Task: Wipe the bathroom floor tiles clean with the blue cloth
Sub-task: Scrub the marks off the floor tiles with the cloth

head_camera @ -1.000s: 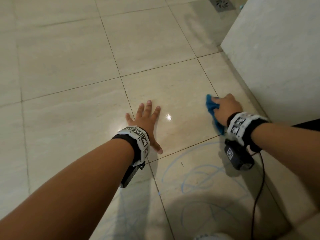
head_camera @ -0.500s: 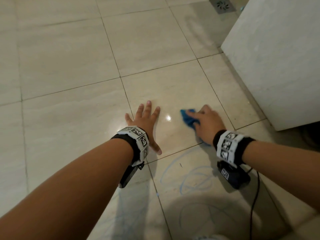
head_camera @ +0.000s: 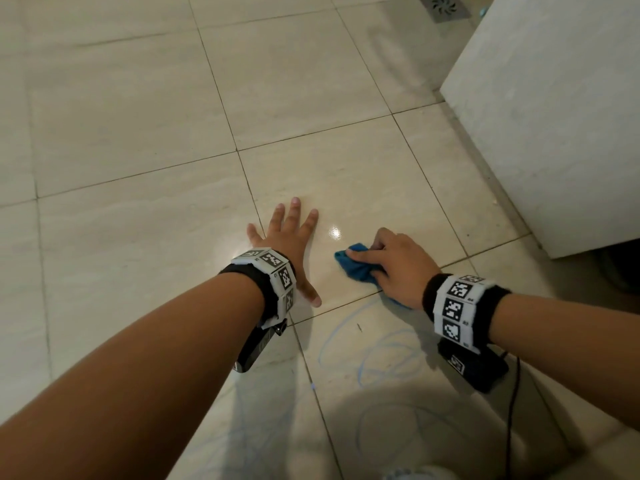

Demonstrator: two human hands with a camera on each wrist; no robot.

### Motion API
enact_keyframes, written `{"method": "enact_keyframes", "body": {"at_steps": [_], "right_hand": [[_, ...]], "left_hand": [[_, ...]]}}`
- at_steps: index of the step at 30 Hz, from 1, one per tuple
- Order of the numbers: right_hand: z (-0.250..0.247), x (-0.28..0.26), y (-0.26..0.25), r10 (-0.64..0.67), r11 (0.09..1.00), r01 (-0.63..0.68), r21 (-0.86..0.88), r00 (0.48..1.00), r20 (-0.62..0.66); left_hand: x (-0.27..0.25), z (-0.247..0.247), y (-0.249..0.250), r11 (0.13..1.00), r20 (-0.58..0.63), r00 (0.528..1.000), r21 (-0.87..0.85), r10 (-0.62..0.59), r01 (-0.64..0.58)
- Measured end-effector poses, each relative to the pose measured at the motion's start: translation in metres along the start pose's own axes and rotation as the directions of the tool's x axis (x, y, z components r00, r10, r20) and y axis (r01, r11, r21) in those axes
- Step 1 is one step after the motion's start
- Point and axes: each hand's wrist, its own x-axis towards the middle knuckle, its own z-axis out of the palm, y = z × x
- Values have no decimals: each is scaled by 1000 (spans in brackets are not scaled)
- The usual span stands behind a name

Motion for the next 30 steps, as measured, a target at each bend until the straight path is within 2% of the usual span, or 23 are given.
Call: {"method": "enact_keyframes", "body": {"at_steps": [2,4,5,7,9,10,12,15,17,19,20,21,23,24,25,26,28,30], "right_hand": [[-8,5,10,-40,997,39,-71,999,-1],[-21,14,39,77,991,-86,-98,992,-99],[-30,17,53,197,975,-209,-79,970,-141],[-40,18,73,438,892,-451,-33,880,-181],[-33,12,74,549,828,-560,-4,812,-198],[-27,7,67,563,817,-576,-1,799,-211],[-11,-3,47,519,844,-536,-19,826,-219],[6,-13,13,326,944,-330,-19,940,-103],[5,-12,5,199,979,-200,-33,980,-20],[-7,-5,17,173,981,-174,-83,985,-24],[-15,-1,30,227,969,-232,-89,972,-61],[-24,1,43,323,940,-331,-80,941,-101],[-36,-1,62,518,849,-528,-39,844,-139],[-35,-3,63,566,818,-574,-29,813,-135],[-32,-5,58,582,807,-589,-31,804,-122],[-27,-7,49,564,819,-572,-47,818,-114],[-15,-11,24,451,888,-456,-63,889,-77],[-2,-11,-1,337,941,-337,2,941,-11]], "left_hand": [[-1,0,0,1000,0,1000,-6,4,-4],[-2,0,0,1000,-7,1000,-8,7,-7],[-3,0,0,1000,-12,1000,-9,7,-7],[-3,1,0,1000,-17,1000,-7,6,-6],[-3,1,0,1000,-18,1000,-5,7,-7],[-2,1,0,1000,-18,1000,-5,7,-7],[-2,1,0,1000,-15,1000,-2,7,-7],[-2,1,-1,1000,-13,1000,2,11,-11],[-2,1,-1,1000,-13,1000,3,14,-14],[-3,3,-2,1000,-17,1000,-3,22,-22],[-4,4,-3,1000,-23,999,-6,27,-27],[-6,7,-4,999,-29,999,-10,31,-32],[-9,12,-5,999,-36,999,-21,33,-34],[-10,13,-5,999,-41,999,-22,32,-33],[-10,14,-6,999,-45,998,-20,33,-34],[-10,14,-7,999,-45,998,-17,36,-37],[-10,12,-9,999,-35,998,-5,45,-45],[-10,10,-12,999,-23,998,15,51,-51]]}}
